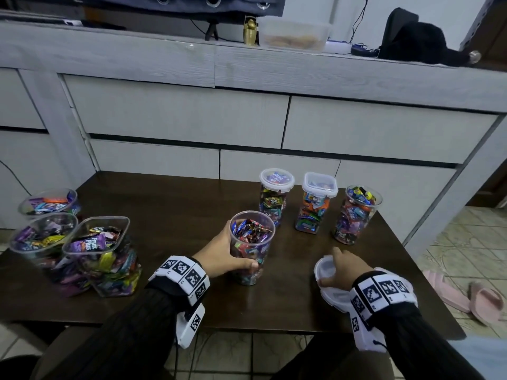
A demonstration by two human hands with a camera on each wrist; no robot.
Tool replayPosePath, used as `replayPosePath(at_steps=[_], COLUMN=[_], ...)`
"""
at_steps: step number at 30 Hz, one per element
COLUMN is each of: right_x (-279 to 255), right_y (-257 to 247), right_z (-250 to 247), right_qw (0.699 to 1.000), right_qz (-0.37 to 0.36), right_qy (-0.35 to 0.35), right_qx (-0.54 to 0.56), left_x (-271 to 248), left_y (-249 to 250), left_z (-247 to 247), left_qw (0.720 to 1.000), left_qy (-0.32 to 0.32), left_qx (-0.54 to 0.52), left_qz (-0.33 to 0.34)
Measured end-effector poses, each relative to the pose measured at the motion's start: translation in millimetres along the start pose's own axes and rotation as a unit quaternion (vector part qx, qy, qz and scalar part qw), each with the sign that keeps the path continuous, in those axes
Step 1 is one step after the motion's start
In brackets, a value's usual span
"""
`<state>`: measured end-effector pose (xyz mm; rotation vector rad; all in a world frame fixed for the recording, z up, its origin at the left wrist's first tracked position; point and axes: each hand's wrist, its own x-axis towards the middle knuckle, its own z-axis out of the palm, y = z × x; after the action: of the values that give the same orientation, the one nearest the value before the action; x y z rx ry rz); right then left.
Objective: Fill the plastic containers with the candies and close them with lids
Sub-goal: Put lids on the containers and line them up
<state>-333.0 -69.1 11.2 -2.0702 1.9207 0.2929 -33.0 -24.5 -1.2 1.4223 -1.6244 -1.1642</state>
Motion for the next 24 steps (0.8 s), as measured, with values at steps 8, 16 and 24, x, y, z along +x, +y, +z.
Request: replayPosePath(at_steps=[8, 16, 24], right_x=[-5.4, -32.3, -39.2], right_y=[-7.8, -42.8, -127.1], right_z=[6.5, -42.4, -66.8], right_qw=[1.0, 0.965, 0.929], right_qz=[-0.019, -0.175, -0.33], right_qy=[0.007, 0.128, 0.087], right_qx=[-0.023, 0.149, 0.14], left_x=[0.7, 2.3, 2.4], left_y=[-4.2, -9.2, -0.7], left_z=[1.0, 1.6, -3.3], left_qw=[1.0, 1.0, 0.999], left_qy=[0.005, 0.004, -0.003], left_qx=[-0.013, -0.019, -0.009], left_qz=[0.006, 0.004, 0.046])
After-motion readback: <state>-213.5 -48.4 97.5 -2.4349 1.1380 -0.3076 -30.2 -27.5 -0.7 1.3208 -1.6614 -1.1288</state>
